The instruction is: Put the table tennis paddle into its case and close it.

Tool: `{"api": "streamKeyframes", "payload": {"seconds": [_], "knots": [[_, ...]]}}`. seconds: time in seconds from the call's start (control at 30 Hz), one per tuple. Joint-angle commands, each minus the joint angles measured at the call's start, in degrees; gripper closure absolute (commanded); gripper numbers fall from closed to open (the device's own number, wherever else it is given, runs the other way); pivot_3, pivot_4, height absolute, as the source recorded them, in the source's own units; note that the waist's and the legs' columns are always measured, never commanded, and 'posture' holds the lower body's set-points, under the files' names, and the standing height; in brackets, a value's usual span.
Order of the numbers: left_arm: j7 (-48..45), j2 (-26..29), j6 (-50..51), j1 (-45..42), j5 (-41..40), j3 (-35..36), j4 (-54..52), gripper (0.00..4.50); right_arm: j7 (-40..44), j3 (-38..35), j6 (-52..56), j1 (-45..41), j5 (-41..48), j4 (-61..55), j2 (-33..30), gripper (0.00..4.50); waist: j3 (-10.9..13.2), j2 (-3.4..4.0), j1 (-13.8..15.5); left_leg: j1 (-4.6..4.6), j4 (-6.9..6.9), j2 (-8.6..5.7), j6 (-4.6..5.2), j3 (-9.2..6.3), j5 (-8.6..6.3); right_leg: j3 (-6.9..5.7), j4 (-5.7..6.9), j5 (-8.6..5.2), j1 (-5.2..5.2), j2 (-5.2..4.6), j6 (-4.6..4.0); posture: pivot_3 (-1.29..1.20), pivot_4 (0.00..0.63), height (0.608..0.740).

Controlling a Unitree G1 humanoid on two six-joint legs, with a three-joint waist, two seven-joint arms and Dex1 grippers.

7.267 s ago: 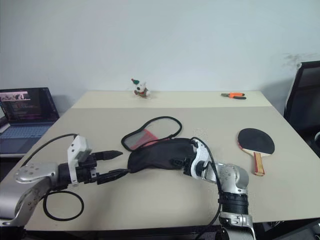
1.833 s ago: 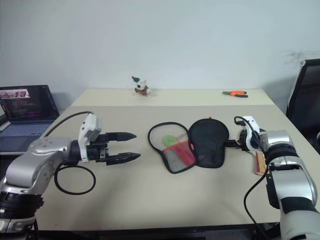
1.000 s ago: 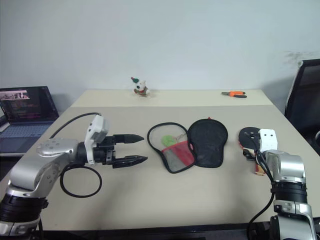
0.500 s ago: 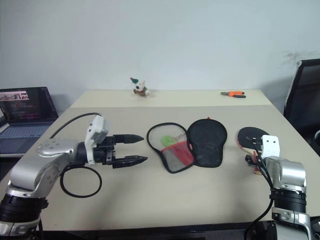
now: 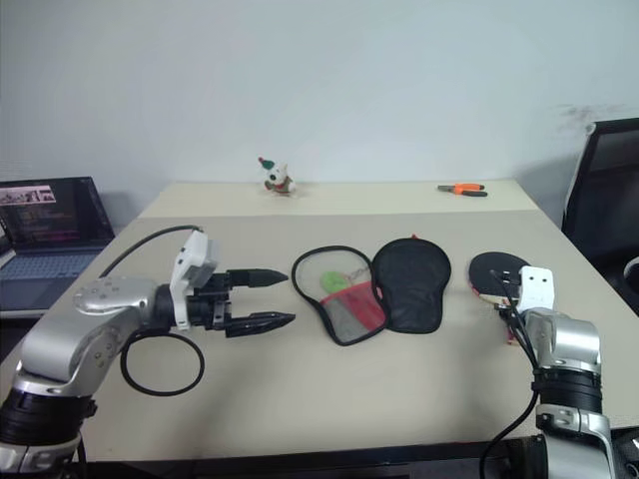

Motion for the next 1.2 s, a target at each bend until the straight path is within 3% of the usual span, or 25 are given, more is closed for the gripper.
{"api": "streamKeyframes", "payload": {"seconds": [0.03, 0.27, 0.53, 0.8, 1.2], "knots": [[1.33, 0.95, 0.22, 0.82, -1.11, 3.34, -2.39, 0.21, -0.17, -0.42, 1.94, -3.00, 2.02, -3.15, 1.12, 3.40, 0.00, 0.00, -0.10, 0.04, 0.00, 0.00, 0.00, 0.05, 0.00, 0.07, 0.04, 0.00, 0.00, 0.02, 0.00, 0.00, 0.150, 0.740], [3.52, 1.24, 2.17, 5.30, -3.81, 7.43, -6.14, 0.21, -1.75, -0.33, 10.81, -9.55, 5.13, -14.28, 5.91, 3.40, 0.04, 0.06, -1.30, 0.19, -0.16, 0.11, 0.02, 0.07, -0.01, 0.43, 0.12, 0.00, -0.13, 0.08, 0.00, 0.00, 0.150, 0.740], [2.92, 3.73, 3.53, 8.50, -6.65, 11.43, -7.57, 0.21, -5.38, 1.25, 20.02, -10.10, 6.95, -26.32, 18.01, 3.40, 0.04, 0.06, -0.97, 0.11, -0.16, 0.12, 0.02, -0.05, -0.02, 0.36, 0.05, 0.00, -0.13, 0.03, 0.00, 0.00, 0.150, 0.740], [4.46, 3.78, 3.49, 10.27, -6.80, 12.29, -8.61, 0.21, -8.84, 2.30, 14.17, -7.51, 5.09, -22.57, 25.63, 3.40, 0.04, 0.06, -0.83, 0.10, -0.17, 0.10, 0.02, -0.06, -0.02, 0.34, 0.03, -0.01, -0.14, 0.03, 0.01, 0.00, 0.150, 0.740], [5.58, 3.56, 3.09, 10.10, -6.80, 11.43, -8.98, 0.21, -8.42, 6.87, 2.30, -7.48, 2.72, -11.57, 24.58, 3.40, 0.04, 0.06, -1.18, 0.12, -0.20, 0.08, 0.02, -0.04, -0.02, 0.37, -0.01, -0.01, -0.14, 0.03, 0.01, 0.00, 0.150, 0.740]]}}
